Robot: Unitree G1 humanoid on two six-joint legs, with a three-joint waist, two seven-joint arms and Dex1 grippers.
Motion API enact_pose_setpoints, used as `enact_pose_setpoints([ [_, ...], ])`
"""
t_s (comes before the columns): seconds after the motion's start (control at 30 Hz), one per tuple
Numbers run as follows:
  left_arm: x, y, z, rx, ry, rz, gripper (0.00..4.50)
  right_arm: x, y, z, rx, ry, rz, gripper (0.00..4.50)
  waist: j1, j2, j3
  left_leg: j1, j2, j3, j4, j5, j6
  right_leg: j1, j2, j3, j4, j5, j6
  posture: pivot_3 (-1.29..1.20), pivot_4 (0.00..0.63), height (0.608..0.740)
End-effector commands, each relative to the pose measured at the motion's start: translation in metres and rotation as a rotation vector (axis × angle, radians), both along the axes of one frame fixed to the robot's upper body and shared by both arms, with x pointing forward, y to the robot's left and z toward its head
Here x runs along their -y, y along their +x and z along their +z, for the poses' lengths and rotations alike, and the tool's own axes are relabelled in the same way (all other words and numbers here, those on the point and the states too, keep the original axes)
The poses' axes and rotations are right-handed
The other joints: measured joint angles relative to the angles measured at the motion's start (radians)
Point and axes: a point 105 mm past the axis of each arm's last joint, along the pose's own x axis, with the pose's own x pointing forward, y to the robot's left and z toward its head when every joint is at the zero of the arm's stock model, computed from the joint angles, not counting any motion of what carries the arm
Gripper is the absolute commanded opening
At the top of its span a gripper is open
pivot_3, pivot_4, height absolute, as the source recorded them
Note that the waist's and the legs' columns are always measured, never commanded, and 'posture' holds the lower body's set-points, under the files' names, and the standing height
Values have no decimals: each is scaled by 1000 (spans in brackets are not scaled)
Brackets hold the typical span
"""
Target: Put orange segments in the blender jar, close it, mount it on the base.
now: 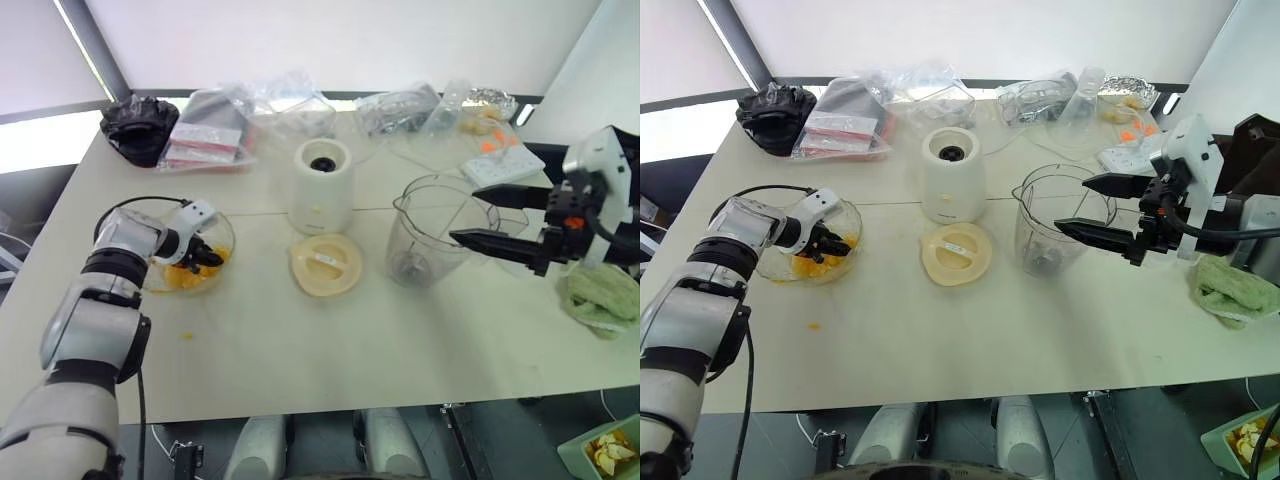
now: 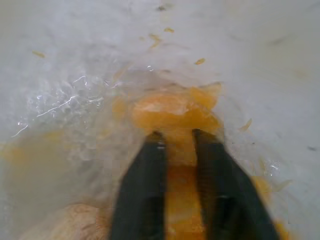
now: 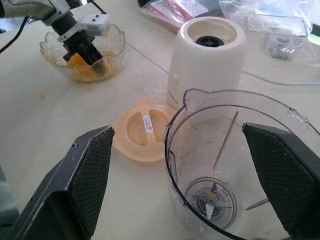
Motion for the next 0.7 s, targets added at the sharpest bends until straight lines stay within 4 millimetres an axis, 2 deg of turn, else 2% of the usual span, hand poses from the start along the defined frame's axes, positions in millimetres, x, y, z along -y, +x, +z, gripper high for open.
enact_pose_setpoints([
  [0.03,-6,0,5,7,20,-4,84,-1,-2,9,57,-1,9,4311,0,0,0,0,0,0,0,0,0,0,0,0,0,0,0,0,150,740],
  [0.23,-8,-2,8,10,7,-10,84,-1,-1,8,63,2,5,4311,0,0,0,0,0,0,1,0,0,0,0,0,1,0,0,0,150,740],
  [0.3,-10,0,15,29,-26,16,84,-1,0,8,64,4,4,4311,0,0,0,0,0,0,1,0,0,0,0,0,1,0,0,0,150,740],
  [0.53,-23,2,62,165,-215,136,84,0,2,7,68,6,3,4311,-1,0,0,0,0,-1,1,0,0,-1,0,0,2,0,0,0,150,740],
  [0.6,-27,-4,73,197,-257,159,84,-1,3,6,67,8,7,4311,-2,0,0,0,0,-1,1,0,0,-1,0,0,2,0,0,0,150,740],
  [0.7,-28,-16,79,219,-283,176,84,-2,5,5,66,10,13,4311,-4,0,0,0,0,-2,1,0,0,-1,-1,1,3,0,0,0,150,740],
])
